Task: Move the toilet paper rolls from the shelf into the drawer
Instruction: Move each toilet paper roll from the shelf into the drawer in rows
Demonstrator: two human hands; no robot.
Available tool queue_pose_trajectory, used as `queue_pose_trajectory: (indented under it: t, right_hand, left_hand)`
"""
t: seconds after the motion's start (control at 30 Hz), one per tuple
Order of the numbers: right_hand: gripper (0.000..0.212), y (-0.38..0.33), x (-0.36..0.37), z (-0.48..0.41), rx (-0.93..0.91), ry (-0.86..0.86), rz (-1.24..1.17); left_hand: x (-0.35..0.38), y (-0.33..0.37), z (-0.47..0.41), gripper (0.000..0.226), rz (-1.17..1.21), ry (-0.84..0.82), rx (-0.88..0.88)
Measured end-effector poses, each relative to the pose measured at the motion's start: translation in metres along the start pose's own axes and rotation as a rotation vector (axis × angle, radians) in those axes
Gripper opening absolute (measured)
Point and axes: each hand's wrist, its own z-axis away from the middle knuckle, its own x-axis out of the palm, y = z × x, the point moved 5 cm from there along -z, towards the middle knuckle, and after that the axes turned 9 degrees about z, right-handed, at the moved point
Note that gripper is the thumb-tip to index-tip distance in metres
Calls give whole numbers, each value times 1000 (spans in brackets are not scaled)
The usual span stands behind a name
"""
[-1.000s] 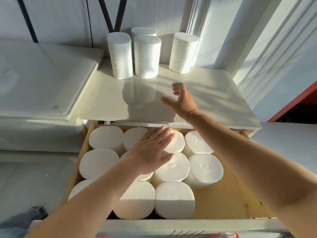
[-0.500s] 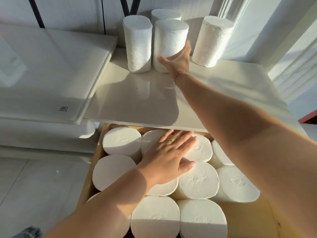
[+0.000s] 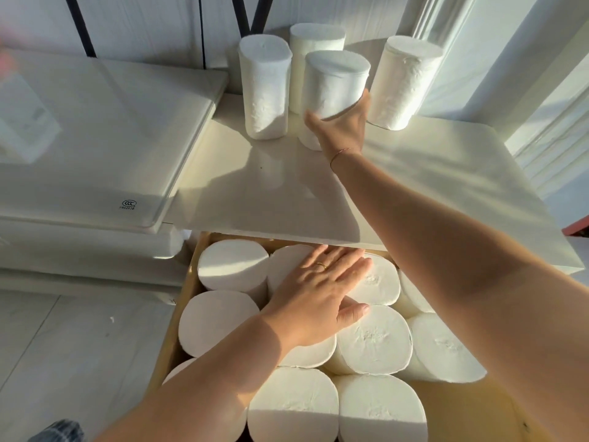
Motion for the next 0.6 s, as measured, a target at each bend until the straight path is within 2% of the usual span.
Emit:
queue_pose_trajectory:
  t: [0.2, 0.33, 0.5, 0.6]
  right_hand:
    - [81, 17, -69, 46, -54, -184, -59]
    - [70, 24, -134, 82, -101, -345, -117]
    - [85, 34, -227, 123, -58, -502, -52]
    - [92, 46, -283, 137, -13, -562, -14]
  left_hand:
    - [5, -1, -3, 66, -109, -10, -33]
    - [7, 3, 2, 63, -101, 10, -65]
    - [9, 14, 8, 61, -98, 58, -117]
    - [12, 17, 11, 67, -119, 47, -142]
